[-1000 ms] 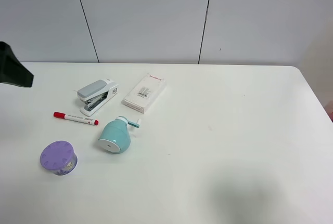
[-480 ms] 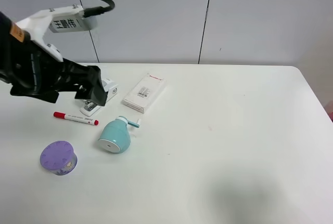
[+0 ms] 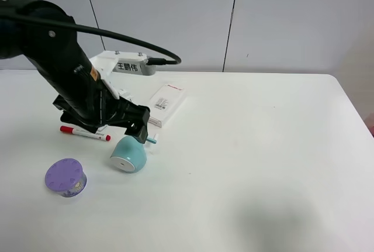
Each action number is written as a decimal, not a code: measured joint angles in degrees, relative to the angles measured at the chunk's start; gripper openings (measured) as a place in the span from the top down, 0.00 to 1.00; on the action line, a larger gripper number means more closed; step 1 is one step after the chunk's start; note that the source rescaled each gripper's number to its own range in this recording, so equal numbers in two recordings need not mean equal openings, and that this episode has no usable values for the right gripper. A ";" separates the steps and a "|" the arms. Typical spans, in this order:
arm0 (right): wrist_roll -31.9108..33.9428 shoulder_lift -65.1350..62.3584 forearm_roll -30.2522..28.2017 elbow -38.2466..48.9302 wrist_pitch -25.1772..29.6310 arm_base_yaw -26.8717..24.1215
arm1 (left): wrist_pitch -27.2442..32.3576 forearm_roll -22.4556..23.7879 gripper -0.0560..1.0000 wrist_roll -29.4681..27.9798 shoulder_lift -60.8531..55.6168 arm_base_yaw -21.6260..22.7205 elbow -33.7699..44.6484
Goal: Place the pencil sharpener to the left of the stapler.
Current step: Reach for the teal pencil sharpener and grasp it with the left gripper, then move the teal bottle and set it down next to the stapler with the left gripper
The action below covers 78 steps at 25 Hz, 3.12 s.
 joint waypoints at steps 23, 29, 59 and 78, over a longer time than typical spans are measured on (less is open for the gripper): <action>0.00 0.00 0.00 0.00 0.00 0.00 | -6.30 4.09 0.00 -0.02 11.24 0.00 -0.05; 0.00 0.00 0.00 0.00 0.00 0.00 | -6.46 4.09 0.00 -0.02 14.82 0.51 -0.05; 0.00 0.00 0.00 0.00 0.00 0.00 | 0.05 1.46 0.90 4.90 15.63 2.75 -1.02; 0.00 0.00 0.00 0.00 0.00 0.00 | 16.96 7.61 0.90 46.28 8.85 27.15 -29.91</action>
